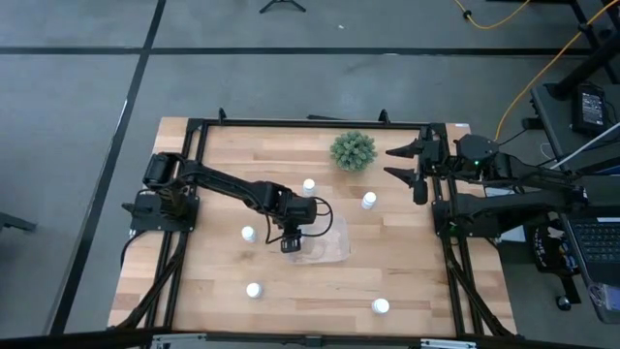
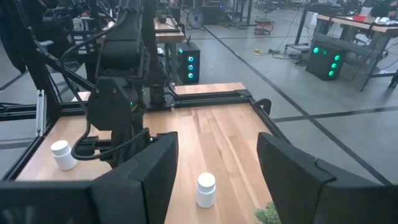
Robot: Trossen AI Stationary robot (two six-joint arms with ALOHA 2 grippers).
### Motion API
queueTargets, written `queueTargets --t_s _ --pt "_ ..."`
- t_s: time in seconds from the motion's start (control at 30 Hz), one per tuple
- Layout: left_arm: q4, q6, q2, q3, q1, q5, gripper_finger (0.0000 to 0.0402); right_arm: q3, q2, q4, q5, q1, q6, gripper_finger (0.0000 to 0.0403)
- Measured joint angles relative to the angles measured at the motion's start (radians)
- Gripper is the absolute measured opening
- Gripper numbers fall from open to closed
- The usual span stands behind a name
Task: Pick and place pill bottles into a basket
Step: Put the white medicine bottle into the transparent bin
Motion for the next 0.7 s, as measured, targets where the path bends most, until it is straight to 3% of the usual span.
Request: queueTargets --t_s 0.27,0.5,0.7 --pt "-0.044 -0.028 -0.004 0.002 0.0 -0.024 0.0159 0.0 0.0 -0.004 0.0 0.0 0.002 0.0222" --pt "-0.135 -0.049 -0.003 0.048 0.001 -0.029 0.0259 0.0 0.0 -0.003 0.0 0.0 0.002 0.0222" --pt "-0.213 0.011 -0.005 0.187 0.001 -0.068 0.0287 0.0 0.0 -0.004 0.0 0.0 -0.002 0.0222"
